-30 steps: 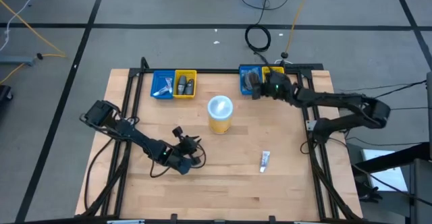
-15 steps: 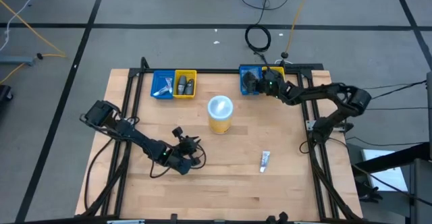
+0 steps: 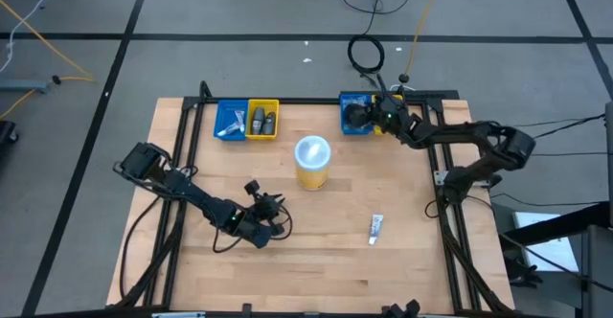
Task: Pick & Place Travel size toiletries
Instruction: Put the hairbrush into the right blue bin, then put the toothpaste into the left blue bin
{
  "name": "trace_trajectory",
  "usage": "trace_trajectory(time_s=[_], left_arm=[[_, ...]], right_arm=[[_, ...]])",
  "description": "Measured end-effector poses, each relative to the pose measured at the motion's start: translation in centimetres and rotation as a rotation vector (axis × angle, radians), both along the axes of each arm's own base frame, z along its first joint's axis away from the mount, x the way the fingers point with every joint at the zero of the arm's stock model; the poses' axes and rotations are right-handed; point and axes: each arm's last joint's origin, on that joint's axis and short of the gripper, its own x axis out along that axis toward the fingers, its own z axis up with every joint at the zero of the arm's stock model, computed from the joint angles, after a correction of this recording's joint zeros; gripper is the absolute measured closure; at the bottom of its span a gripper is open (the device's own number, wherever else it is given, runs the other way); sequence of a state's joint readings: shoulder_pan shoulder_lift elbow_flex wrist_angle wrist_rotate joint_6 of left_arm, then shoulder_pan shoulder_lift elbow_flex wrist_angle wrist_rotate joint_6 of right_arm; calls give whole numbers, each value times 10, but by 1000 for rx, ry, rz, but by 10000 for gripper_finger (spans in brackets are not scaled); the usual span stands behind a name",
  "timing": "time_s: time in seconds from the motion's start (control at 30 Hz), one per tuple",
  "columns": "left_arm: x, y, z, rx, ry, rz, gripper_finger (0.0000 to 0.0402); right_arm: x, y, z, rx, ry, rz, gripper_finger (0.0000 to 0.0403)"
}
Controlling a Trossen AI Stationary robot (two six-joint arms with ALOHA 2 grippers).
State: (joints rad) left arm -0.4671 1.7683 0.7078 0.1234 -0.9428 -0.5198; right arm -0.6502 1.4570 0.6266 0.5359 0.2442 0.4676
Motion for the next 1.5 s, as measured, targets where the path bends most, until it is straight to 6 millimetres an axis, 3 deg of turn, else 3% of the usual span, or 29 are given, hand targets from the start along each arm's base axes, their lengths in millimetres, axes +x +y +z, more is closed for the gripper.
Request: trace_trajectory(time_s=[0.23,0.43,0.67,0.93,1.1,1.3,1.4,1.5], left_arm=[[0,1,0,1,0,3,341],[2,6,0,4,-5,28,341],[5,12,0,1,-9,51,341],[5,12,0,-3,-11,51,341],[5,12,0,-3,-10,51,341],[5,12,0,-4,-9,50,341],[5,11,0,-6,-7,47,341],[4,11,0,-6,-7,46,341]], right_arm=[[-3,11,9,-19,130,125,307],[3,2,2,9,237,177,394],[10,-15,-23,78,295,222,390],[10,-26,-38,81,305,198,400],[11,-24,-30,27,304,218,402],[12,10,21,-112,276,312,401],[11,47,45,-179,316,406,402],[7,94,57,-237,427,549,402]])
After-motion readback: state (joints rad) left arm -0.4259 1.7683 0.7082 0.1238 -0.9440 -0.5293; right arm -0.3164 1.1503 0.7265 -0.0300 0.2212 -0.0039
